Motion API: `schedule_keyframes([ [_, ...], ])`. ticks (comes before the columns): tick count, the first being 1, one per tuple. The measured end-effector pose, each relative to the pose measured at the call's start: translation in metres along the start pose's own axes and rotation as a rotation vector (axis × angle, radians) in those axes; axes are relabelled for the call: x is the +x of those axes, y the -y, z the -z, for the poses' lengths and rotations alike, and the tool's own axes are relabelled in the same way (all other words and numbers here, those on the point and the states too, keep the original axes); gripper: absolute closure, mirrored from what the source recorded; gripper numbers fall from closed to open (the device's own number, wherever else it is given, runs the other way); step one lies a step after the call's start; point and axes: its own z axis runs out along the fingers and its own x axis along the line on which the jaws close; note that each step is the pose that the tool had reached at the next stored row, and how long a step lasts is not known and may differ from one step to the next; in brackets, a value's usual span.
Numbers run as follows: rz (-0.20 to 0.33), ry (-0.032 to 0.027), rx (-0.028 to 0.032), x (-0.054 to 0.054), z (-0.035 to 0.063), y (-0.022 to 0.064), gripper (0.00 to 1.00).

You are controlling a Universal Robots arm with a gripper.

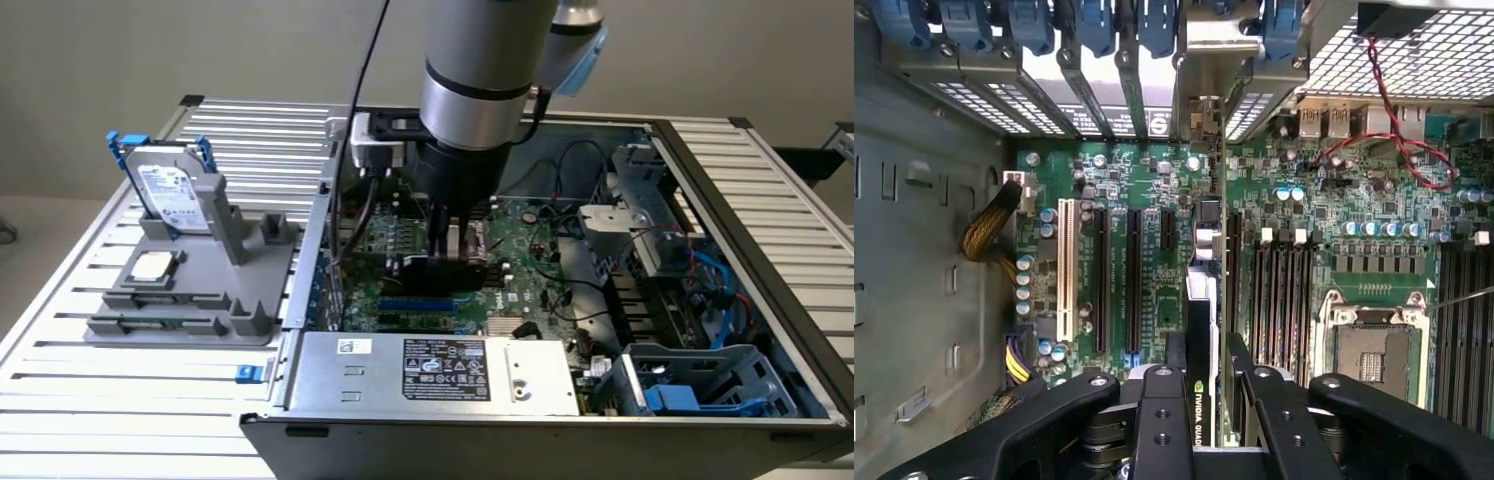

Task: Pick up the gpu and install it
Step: 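Insert the gpu into the slot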

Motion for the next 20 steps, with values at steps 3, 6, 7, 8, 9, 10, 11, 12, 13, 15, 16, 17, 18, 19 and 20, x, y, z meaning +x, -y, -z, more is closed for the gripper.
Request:
schedule_keyframes([
  [3, 0.000, 0.0001, -0.0026, 0.000, -0.0028, 0.0003, 0.74],
  [6, 0.000, 0.0001, -0.0054, 0.001, -0.0054, 0.0005, 0.74],
  [7, 0.000, 0.0000, -0.0061, 0.001, -0.0062, 0.0006, 0.74],
  [8, 0.000, 0.0000, -0.0066, 0.001, -0.0070, 0.0006, 0.74],
  [9, 0.000, 0.0001, -0.0068, 0.001, -0.0077, 0.0007, 0.74],
  [10, 0.000, -0.0002, -0.0070, 0.001, -0.0080, 0.0007, 0.74],
  [11, 0.000, -0.0003, -0.0072, 0.001, -0.0081, 0.0007, 0.74],
  [12, 0.000, -0.0002, -0.0072, 0.001, -0.0085, 0.0008, 0.74],
  [13, 0.000, 0.0000, -0.0074, 0.001, -0.0087, 0.0008, 0.74],
  [15, 0.000, 0.0003, -0.0081, 0.001, -0.0095, 0.0010, 0.74],
  [16, 0.000, 0.0003, -0.0086, 0.001, -0.0099, 0.0010, 0.74],
  [17, 0.000, 0.0001, -0.0095, 0.001, -0.0105, 0.0011, 0.74],
  [18, 0.000, 0.0001, -0.0104, 0.001, -0.0112, 0.0012, 0.74],
  [19, 0.000, 0.0002, -0.0116, 0.001, -0.0120, 0.0012, 0.74],
  [20, 0.000, 0.0001, -0.0131, 0.001, -0.0128, 0.0013, 0.74],
])
